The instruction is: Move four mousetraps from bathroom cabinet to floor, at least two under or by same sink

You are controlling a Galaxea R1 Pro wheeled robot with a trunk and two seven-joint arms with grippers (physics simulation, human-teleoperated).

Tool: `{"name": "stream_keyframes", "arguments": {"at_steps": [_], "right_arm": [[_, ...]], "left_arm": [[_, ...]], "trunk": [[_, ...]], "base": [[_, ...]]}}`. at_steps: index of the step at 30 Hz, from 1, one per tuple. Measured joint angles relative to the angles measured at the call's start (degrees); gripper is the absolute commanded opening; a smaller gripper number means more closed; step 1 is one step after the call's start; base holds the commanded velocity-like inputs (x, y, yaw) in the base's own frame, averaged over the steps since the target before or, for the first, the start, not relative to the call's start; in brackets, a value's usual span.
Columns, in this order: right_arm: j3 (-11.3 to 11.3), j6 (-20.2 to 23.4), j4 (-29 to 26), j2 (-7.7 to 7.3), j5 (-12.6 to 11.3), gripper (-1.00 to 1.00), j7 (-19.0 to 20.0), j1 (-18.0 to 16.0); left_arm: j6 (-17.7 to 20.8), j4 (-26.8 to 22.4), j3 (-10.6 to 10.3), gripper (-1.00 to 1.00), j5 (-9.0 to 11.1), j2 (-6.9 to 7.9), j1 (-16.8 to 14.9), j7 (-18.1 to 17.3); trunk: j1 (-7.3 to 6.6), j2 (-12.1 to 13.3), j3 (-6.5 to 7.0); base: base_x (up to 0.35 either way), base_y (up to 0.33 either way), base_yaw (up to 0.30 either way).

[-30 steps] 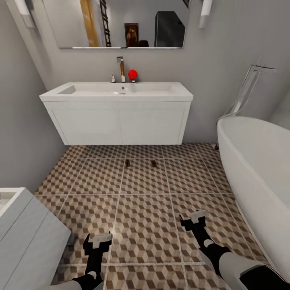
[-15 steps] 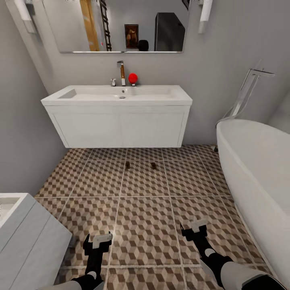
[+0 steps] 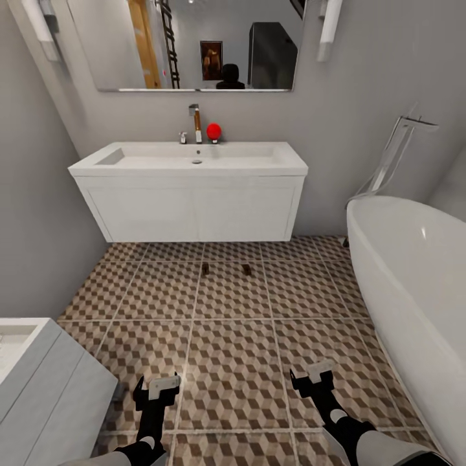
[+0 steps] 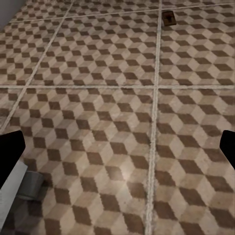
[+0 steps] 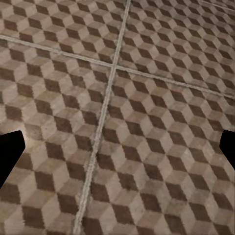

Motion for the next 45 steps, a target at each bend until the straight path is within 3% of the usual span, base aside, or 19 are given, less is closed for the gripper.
{"name": "stream_keyframes", "arguments": {"at_steps": [45], "right_arm": [[0.0,0.0,0.0,0.00,0.0,1.00,0.1,0.1]], "left_arm": [[0.1,0.0,0.0,1.00,0.0,0.42,0.5,-0.1]], "trunk": [[-9.89,18.1,8.08]], "base": [[0.000,0.000,0.000]]}}
